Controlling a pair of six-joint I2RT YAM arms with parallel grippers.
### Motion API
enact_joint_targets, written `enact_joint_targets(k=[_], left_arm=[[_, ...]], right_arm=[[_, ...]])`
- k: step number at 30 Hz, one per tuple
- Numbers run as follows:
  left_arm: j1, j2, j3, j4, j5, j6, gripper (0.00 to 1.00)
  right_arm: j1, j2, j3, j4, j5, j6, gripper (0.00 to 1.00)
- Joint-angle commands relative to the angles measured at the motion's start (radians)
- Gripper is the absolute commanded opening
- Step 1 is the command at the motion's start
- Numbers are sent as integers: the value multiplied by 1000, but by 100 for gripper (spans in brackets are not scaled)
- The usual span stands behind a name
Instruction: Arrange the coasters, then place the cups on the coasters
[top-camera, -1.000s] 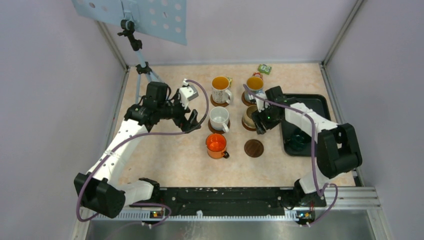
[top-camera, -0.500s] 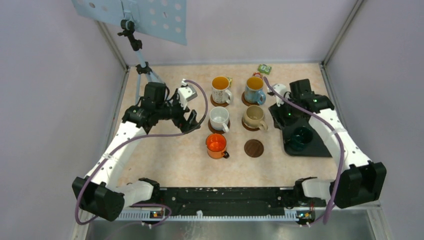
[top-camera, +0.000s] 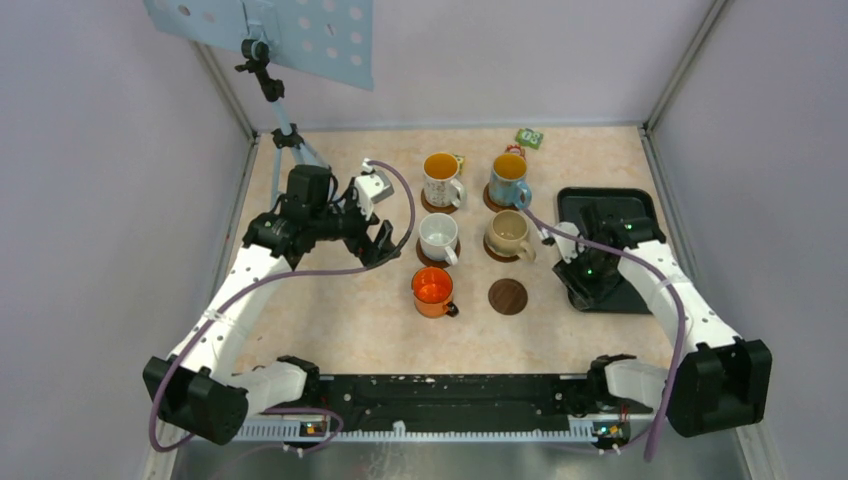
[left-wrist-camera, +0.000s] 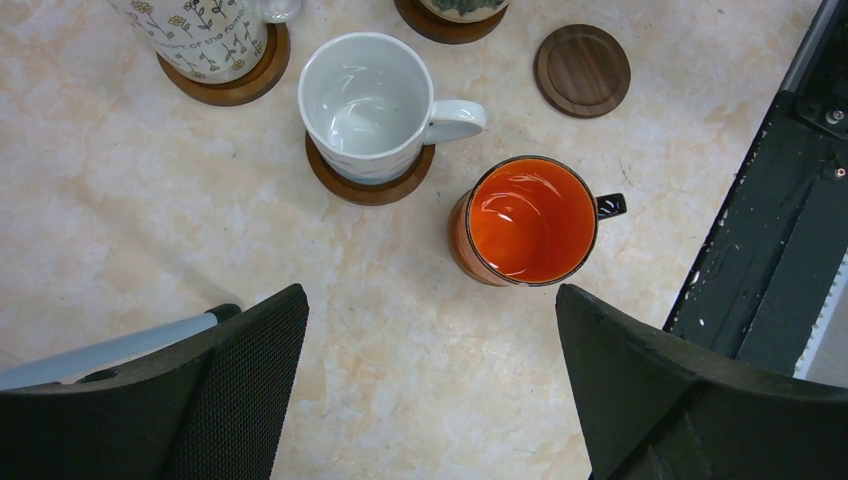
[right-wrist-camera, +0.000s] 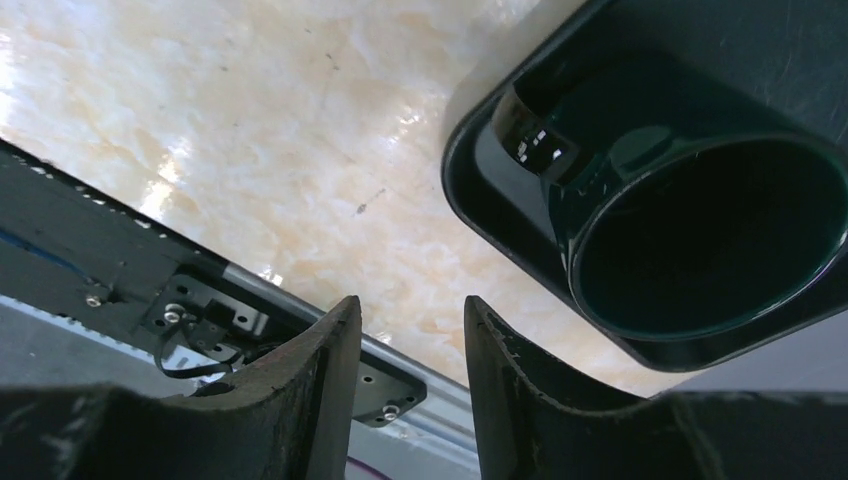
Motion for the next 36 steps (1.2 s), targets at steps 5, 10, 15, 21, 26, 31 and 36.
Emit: enact_joint_targets(k=[5, 10, 15, 21, 26, 31, 36], left_arm=[[1, -35, -18, 28, 12, 17, 99], [1, -24, -11, 31, 17, 15, 99], [2, -20, -7, 29, 12, 14, 99], [2, -28, -17, 27, -4, 24, 99], [1, -17, -12, 29, -3, 18, 99], [1, -26, -10, 26, -5, 18, 99], [1, -35, -8, 22, 4, 17, 99]], right_arm=[[-155, 69, -24, 109, 43, -112, 40], [-198, 132, 6, 189, 65, -160, 40], [-274, 239, 67, 248, 64, -223, 43], [-331, 327, 139, 291, 92, -291, 52], [-405, 380, 202, 331, 92, -282, 57], [-414, 338, 212, 332, 47, -153, 60], [-412, 259, 196, 339, -39, 101, 62]])
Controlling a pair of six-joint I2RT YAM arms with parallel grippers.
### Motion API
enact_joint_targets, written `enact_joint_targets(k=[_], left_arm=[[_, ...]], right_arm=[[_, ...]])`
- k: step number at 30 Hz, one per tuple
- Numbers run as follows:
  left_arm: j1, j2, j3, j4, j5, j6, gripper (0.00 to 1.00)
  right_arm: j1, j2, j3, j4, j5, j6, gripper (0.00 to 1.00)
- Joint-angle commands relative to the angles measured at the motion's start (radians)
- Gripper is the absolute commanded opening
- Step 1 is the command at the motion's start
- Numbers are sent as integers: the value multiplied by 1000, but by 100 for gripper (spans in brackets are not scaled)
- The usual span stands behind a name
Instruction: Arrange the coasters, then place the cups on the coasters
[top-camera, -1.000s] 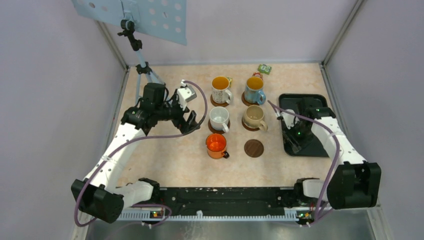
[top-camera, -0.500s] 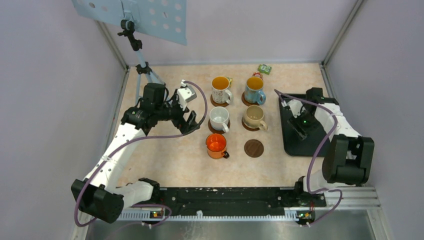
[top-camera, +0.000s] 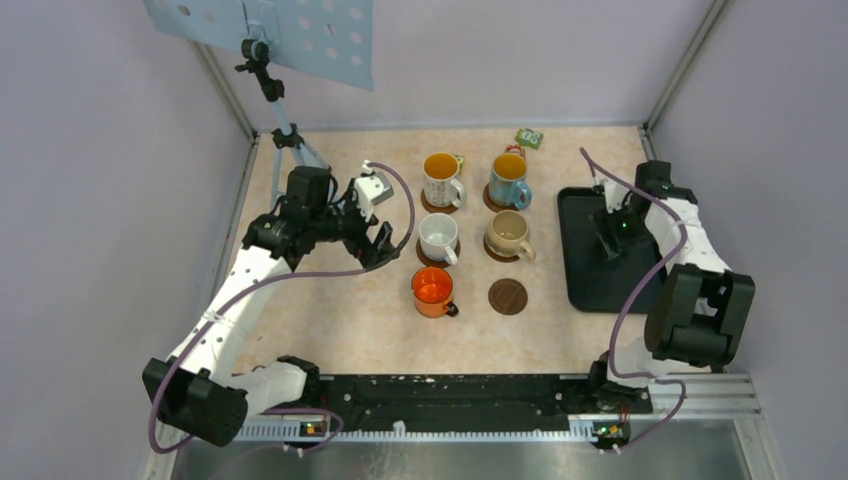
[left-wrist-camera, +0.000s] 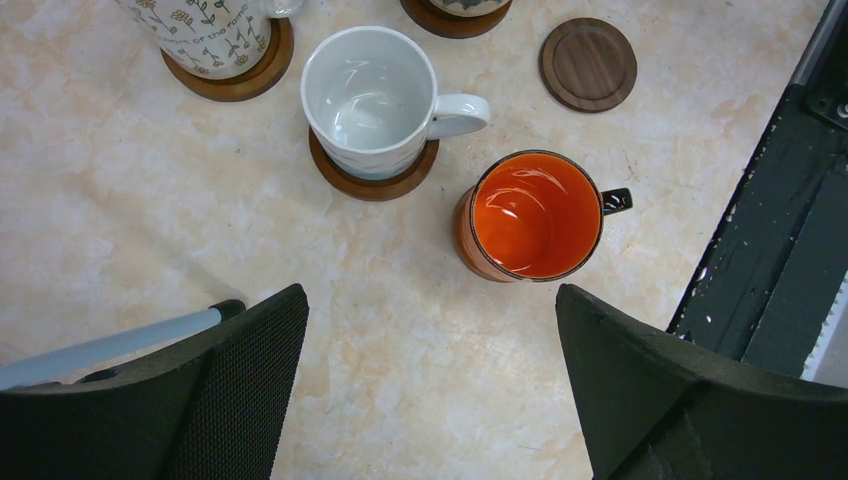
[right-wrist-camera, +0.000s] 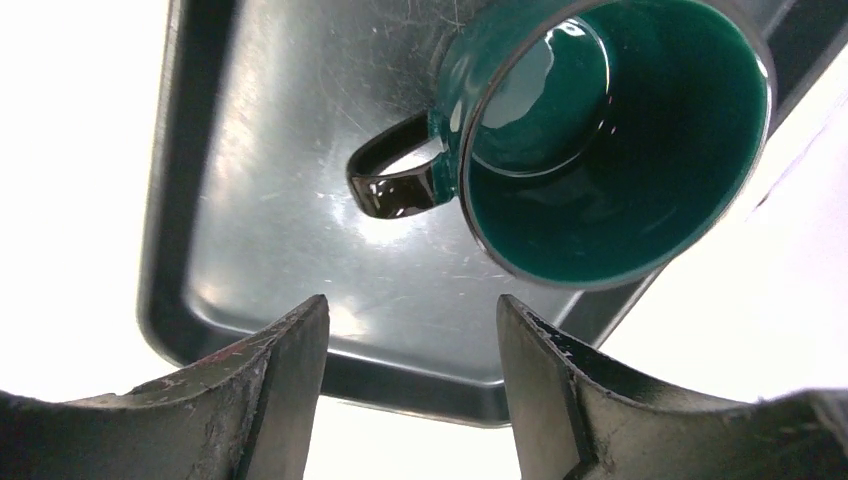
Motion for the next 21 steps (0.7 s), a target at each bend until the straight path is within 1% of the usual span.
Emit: enact_joint_targets(k=[1, 4, 6, 10, 12, 16, 21], left_arm=[[1, -27, -2, 29, 18, 5, 99], [2, -18, -12, 43, 23, 3, 99], [1, -9, -11, 45, 23, 1, 99], [2, -12, -8, 46, 27, -4, 99], [2, -19, -12, 48, 25, -3, 99], [1, -27, -17, 47, 15, 2, 99], [1, -35, -23, 48, 10, 7, 99]], right_arm=[[-1, -107, 21, 25, -82, 275, 62], [12, -146, -1, 37, -89, 402, 63], [38, -171, -15, 63, -55, 470, 65], [100, -192, -44, 109, 133, 601, 67], [120, -178, -54, 115, 199, 680, 68], [137, -135, -62, 124, 287, 781, 68], [137, -97, -79, 178, 323, 842, 67]])
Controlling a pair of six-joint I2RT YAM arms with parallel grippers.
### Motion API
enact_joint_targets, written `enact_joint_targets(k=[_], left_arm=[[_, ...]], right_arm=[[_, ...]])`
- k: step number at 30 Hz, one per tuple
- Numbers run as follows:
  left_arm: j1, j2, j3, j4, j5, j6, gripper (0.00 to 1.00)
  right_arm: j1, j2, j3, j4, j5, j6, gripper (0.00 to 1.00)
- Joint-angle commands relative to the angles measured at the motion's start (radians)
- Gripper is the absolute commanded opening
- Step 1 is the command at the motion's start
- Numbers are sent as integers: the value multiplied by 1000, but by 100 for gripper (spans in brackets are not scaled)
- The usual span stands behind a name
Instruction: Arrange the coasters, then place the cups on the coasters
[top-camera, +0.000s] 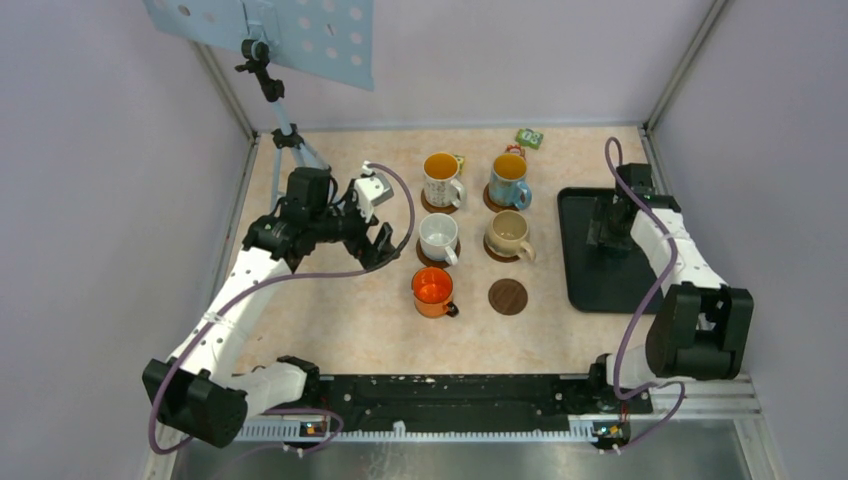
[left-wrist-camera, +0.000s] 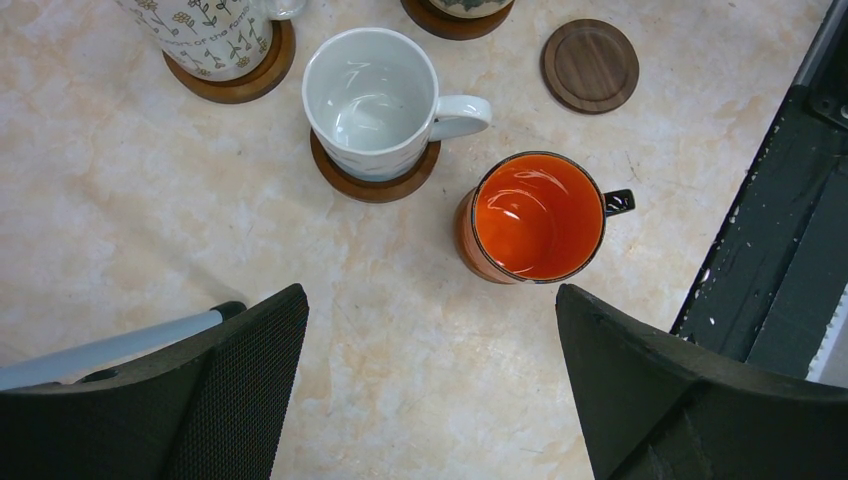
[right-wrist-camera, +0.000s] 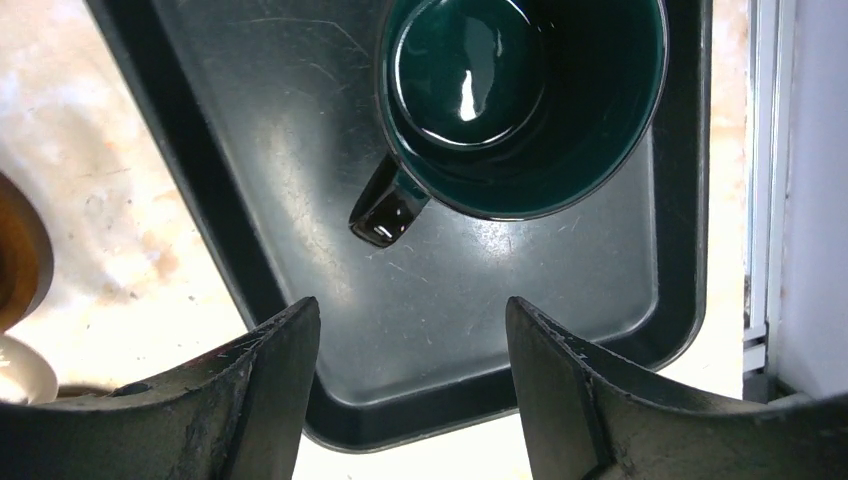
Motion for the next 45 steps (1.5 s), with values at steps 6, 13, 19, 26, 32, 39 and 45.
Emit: enact_joint_targets(k=[6, 13, 19, 26, 32, 39, 45], left_arm=[[1, -35, -25, 39, 1, 9, 99], [1, -39, -39, 47, -7, 8, 99], [1, -44, -42, 45, -22, 6, 99], [1, -63, -40, 37, -21, 7, 99], [2, -51, -15, 9, -3, -2, 99], [2, -60, -47, 12, 16, -6, 99], [1, -39, -48, 12, 23, -5, 99]], right_arm=[[5, 95, -6, 114, 109, 130, 67], [5, 122, -13, 163, 144, 145, 67], [-8, 113, -39, 158, 77, 71, 59], [-89, 63, -66, 132, -95, -79, 48], [-113, 4, -110, 160, -146, -245, 47], [-189, -35, -117, 135, -216, -366, 45], [-220, -57, -104, 97, -283, -471, 46]])
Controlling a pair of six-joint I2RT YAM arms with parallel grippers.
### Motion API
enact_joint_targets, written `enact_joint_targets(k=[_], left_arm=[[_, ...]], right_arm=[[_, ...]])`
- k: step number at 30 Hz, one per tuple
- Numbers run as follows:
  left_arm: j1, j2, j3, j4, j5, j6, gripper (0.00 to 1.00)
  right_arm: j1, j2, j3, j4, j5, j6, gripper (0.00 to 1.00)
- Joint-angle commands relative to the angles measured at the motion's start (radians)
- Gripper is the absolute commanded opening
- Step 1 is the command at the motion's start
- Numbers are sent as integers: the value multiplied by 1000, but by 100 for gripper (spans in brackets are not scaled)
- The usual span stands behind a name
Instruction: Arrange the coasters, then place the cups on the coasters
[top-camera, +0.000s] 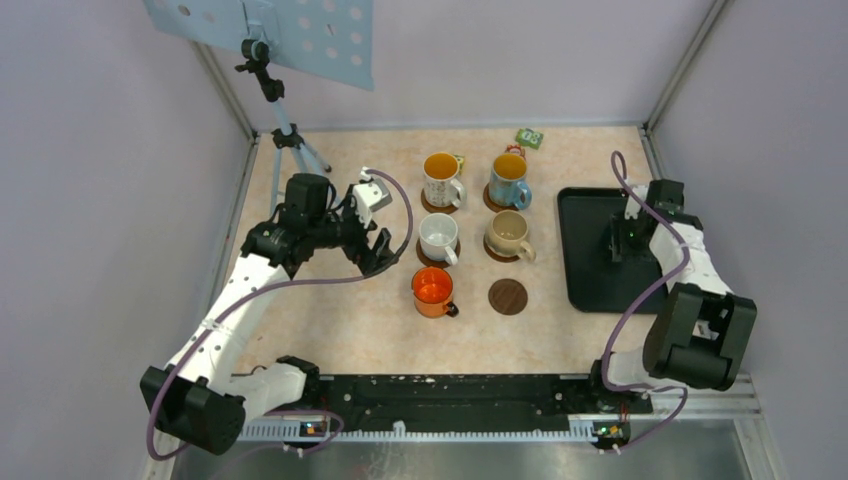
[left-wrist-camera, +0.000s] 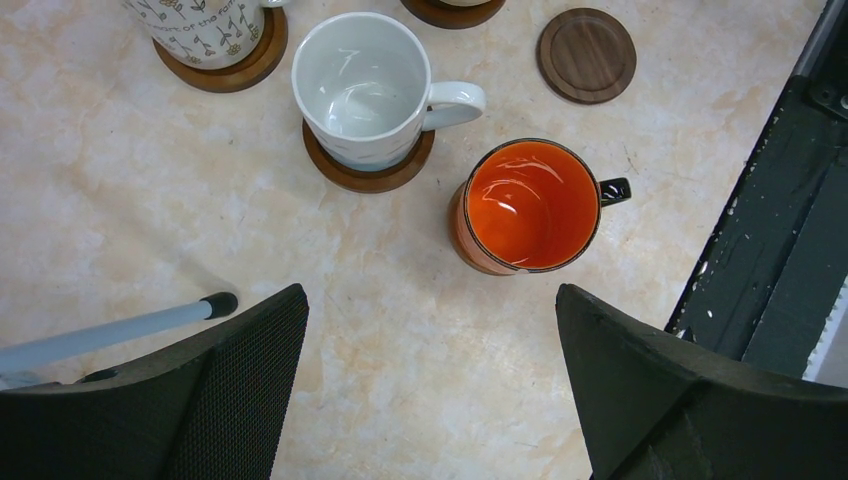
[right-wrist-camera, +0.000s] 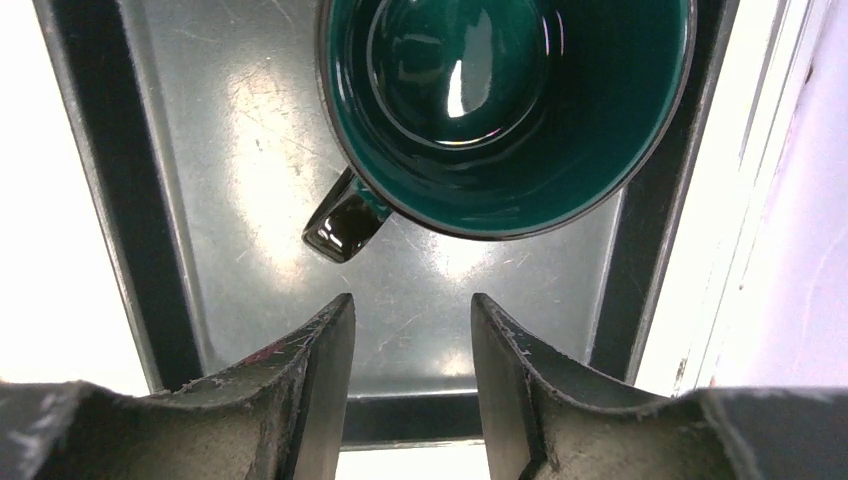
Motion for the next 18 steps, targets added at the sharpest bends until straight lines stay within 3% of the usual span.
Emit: enact_joint_targets(k=[1, 6, 11, 18], left_arm=[[1, 2, -3, 7, 27, -5, 99], [1, -12, -17, 20, 28, 3, 99], [1, 6, -7, 17, 31, 3, 99], [1, -4, -15, 23, 31, 4, 99]], right_arm=[[-17, -51, 17, -21, -79, -114, 47], [-17, -55, 31, -31, -139, -135, 55], [-17, -33, 42, -19, -160, -82, 69], [-16, 34, 43, 66, -34, 70, 68]])
